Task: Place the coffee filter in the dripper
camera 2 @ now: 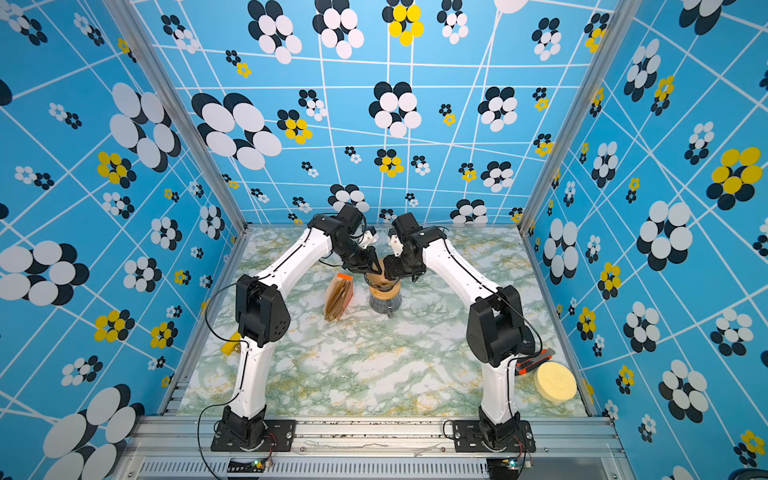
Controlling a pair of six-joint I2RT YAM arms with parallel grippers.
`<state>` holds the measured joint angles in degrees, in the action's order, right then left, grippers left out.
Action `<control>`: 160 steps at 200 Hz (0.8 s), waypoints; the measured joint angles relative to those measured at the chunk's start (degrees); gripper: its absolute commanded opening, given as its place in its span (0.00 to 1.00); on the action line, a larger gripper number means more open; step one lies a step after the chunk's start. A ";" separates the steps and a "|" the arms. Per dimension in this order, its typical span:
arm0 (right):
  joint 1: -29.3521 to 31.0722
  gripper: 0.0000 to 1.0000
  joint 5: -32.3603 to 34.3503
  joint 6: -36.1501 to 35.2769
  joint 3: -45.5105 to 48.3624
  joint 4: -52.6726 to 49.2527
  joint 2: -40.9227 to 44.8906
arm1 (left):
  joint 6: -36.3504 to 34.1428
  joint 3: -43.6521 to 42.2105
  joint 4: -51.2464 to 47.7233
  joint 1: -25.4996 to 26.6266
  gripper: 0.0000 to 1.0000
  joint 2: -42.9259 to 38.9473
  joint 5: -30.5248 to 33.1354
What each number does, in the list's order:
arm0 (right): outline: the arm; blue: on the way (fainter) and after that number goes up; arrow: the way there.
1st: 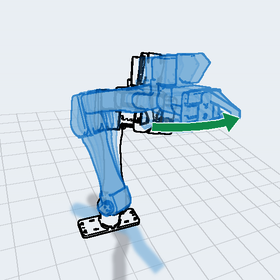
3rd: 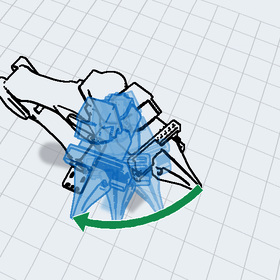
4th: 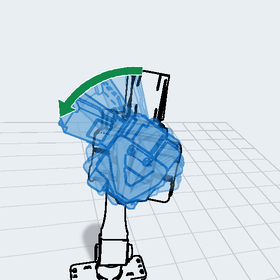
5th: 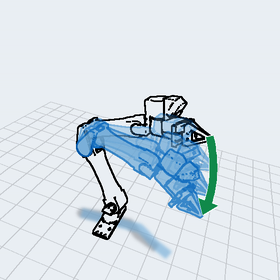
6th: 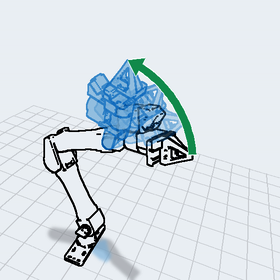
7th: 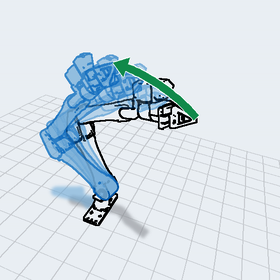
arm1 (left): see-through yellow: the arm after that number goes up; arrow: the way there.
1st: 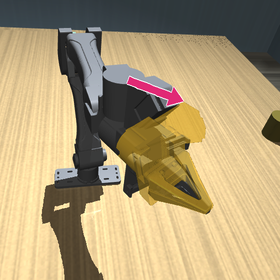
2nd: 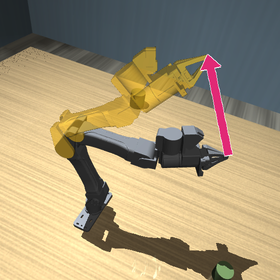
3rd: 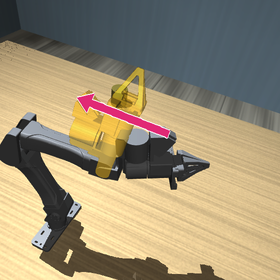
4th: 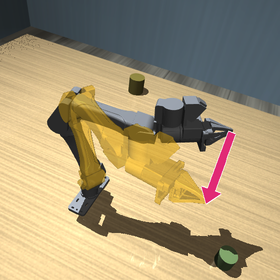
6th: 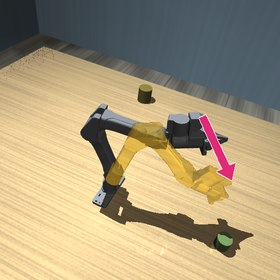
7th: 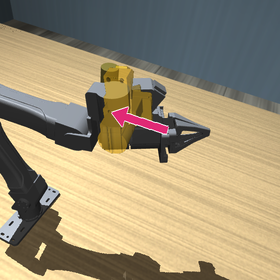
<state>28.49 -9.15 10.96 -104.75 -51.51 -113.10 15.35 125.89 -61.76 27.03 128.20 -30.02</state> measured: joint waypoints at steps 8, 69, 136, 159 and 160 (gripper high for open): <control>0.00 0.63 0.00 0.87 0.02 0.26 0.13 | -0.15 0.90 -0.50 -0.07 0.36 0.00 -0.02; 0.00 0.63 0.00 4.98 0.44 2.58 0.94 | -2.58 3.74 -3.45 -0.55 0.40 0.00 0.04; 0.00 0.64 -1.95 4.42 0.68 3.82 0.96 | -3.26 3.74 -4.52 -0.83 0.39 0.00 1.66; 0.00 0.64 -1.92 3.85 0.61 3.74 0.63 | -3.45 3.65 -4.52 -0.83 0.39 0.00 2.56; 0.00 0.64 -1.92 3.85 0.61 3.74 0.61 | -3.45 3.65 -4.50 -0.83 0.39 0.00 2.62</control>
<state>28.49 -11.07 14.81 -104.14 -47.77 -112.49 11.90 129.54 -66.26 26.20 128.20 -27.40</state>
